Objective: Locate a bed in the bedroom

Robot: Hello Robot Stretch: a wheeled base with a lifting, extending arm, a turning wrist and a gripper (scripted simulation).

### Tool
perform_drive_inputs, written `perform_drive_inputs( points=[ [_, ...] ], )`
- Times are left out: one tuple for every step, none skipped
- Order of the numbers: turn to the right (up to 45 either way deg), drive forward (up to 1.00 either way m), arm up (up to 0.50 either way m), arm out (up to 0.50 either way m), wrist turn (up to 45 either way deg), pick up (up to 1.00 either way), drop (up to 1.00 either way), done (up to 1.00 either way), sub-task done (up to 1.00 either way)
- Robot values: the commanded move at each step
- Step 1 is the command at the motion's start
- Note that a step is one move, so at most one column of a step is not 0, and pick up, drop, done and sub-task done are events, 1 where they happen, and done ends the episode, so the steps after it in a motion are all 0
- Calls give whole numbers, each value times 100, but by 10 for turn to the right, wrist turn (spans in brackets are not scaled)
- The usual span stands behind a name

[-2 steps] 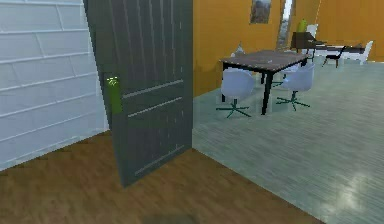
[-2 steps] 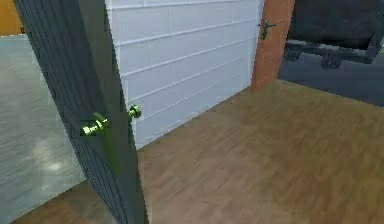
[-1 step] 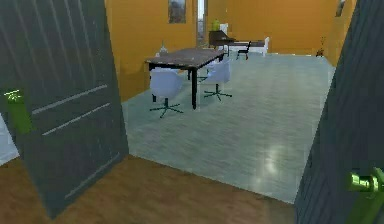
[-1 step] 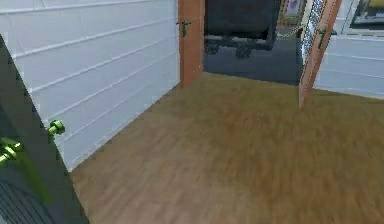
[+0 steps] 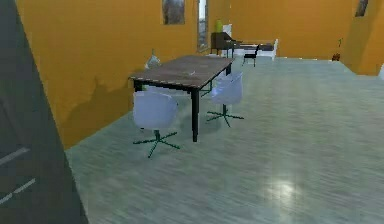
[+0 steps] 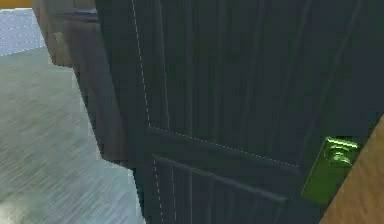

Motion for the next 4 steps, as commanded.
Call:
perform_drive_inputs(
  points=[
    [330, 0, 0, 0, 0, 0, 0, 0, 0],
    [0, 5, 0, 0, 0, 0, 0, 0, 0],
    [120, 0, 0, 0, 0, 0, 0, 0, 0],
    [0, 100, 0, 0, 0, 0, 0, 0, 0]
  ],
)
